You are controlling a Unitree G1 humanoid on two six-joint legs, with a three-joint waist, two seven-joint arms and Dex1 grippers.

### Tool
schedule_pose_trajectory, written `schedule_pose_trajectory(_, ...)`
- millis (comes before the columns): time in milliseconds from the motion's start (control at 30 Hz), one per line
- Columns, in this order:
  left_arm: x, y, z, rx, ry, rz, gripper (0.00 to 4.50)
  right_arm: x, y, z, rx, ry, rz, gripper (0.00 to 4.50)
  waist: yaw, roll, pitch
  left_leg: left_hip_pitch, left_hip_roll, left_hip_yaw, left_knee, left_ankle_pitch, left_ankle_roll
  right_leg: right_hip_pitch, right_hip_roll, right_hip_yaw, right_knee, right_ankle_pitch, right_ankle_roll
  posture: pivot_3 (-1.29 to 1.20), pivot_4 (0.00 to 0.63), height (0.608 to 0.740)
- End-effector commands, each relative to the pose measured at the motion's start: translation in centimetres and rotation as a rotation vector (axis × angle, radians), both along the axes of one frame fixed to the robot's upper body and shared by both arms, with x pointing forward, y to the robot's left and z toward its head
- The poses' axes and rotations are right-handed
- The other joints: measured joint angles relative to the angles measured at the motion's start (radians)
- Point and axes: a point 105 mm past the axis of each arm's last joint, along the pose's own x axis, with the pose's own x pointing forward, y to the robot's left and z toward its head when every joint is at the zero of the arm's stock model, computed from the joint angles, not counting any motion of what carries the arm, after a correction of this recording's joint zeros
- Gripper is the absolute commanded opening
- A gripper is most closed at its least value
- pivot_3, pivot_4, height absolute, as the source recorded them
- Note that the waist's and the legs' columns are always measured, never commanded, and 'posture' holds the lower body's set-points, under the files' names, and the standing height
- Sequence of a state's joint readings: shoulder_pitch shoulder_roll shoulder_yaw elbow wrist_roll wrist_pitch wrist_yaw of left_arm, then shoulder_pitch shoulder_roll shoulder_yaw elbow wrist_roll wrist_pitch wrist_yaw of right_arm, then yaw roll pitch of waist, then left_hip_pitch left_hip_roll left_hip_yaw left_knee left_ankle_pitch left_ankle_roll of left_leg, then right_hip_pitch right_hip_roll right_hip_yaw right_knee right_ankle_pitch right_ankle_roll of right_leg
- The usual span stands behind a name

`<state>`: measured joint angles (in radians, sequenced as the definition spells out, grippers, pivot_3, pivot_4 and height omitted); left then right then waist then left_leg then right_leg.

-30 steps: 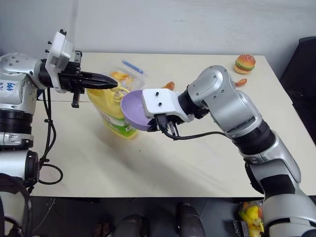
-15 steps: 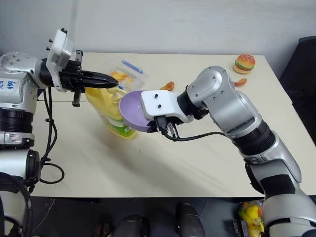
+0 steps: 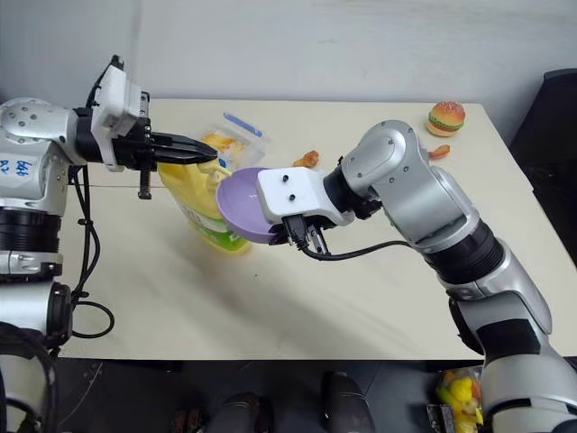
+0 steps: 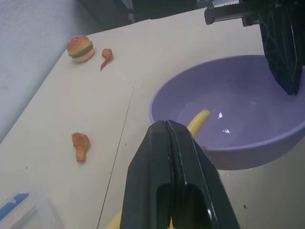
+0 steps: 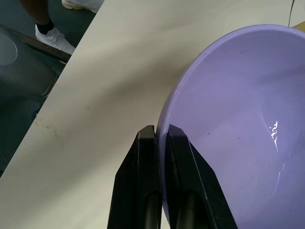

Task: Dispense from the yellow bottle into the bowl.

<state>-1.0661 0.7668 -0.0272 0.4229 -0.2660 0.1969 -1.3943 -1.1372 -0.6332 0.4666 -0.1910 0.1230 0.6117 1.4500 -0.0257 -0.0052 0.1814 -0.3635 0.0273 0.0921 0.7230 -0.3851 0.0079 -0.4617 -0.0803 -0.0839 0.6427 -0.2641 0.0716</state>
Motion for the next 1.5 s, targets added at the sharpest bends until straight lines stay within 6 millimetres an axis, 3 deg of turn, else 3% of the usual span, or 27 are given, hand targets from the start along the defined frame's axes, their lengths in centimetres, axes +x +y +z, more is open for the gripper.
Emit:
schedule_pose_trajectory(33, 0.2, 0.4, -4.3, 0.104, 0.133, 0.036, 0.03, -0.5, 0.3, 1.1, 0.002, -0.060, 0.034, 0.00, 0.000, 0.000, -0.001, 0.002, 0.000, 0.000, 0.000, 0.000, 0.000, 0.001, 0.000, 0.001, 0.000, 0.000, 0.000, 0.00, 0.150, 0.740)
schedule_pose_trajectory(167, 0.1, 0.6, -5.6, 0.148, 0.129, 0.052, 0.03, -0.3, 0.3, 1.1, 0.001, -0.066, 0.029, 0.00, -0.002, 0.000, -0.002, 0.013, 0.000, 0.000, -0.006, -0.001, 0.001, 0.009, 0.001, 0.005, -0.001, 0.000, 0.000, 0.00, 0.150, 0.740)
schedule_pose_trajectory(300, 0.7, 0.9, -6.6, 0.180, 0.115, 0.089, 0.03, -0.5, 0.3, 1.2, 0.004, -0.066, 0.033, 0.00, -0.001, 0.002, -0.005, 0.013, 0.001, 0.000, -0.006, -0.001, 0.001, 0.009, 0.001, 0.005, -0.001, 0.000, -0.001, 0.00, 0.150, 0.740)
schedule_pose_trajectory(600, 0.9, 1.4, -7.2, 0.176, 0.120, 0.112, 0.03, -0.4, 0.6, 1.2, 0.003, -0.055, 0.031, 0.00, 0.000, 0.002, -0.007, 0.023, 0.001, 0.000, -0.009, -0.002, 0.002, 0.018, 0.001, 0.006, -0.004, -0.001, -0.001, 0.00, 0.150, 0.740)
schedule_pose_trajectory(1133, 1.3, 2.1, -9.0, 0.222, 0.123, 0.149, 0.03, 0.5, 0.7, 0.8, -0.013, -0.052, 0.023, 0.00, -0.001, 0.004, -0.014, 0.026, 0.001, 0.002, -0.010, -0.002, 0.002, 0.019, 0.000, 0.007, -0.004, -0.001, -0.001, 0.00, 0.150, 0.740)
schedule_pose_trajectory(1233, 1.4, 1.8, -7.7, 0.165, 0.118, 0.142, 0.03, 0.5, 0.7, 0.8, -0.012, -0.052, 0.021, 0.00, -0.002, 0.004, -0.014, 0.026, 0.001, 0.002, -0.010, -0.002, 0.002, 0.019, 0.000, 0.007, -0.004, -0.001, -0.001, 0.00, 0.150, 0.740)
schedule_pose_trajectory(1367, 0.4, 0.8, -3.3, 0.003, 0.121, 0.075, 0.03, 0.5, 0.5, 0.8, -0.007, -0.056, 0.014, 0.00, -0.002, 0.004, -0.013, 0.026, 0.001, 0.002, -0.010, -0.002, 0.002, 0.019, 0.001, 0.007, -0.004, -0.001, -0.001, 0.00, 0.150, 0.740)
schedule_pose_trajectory(1500, -1.9, 0.5, 1.3, -0.140, 0.169, -0.017, 0.03, 0.5, -0.1, 0.4, 0.002, -0.049, -0.001, 0.00, -0.002, 0.003, -0.012, 0.021, 0.001, 0.001, -0.010, -0.003, 0.002, 0.016, 0.001, 0.007, -0.005, -0.001, -0.001, 0.00, 0.150, 0.740)
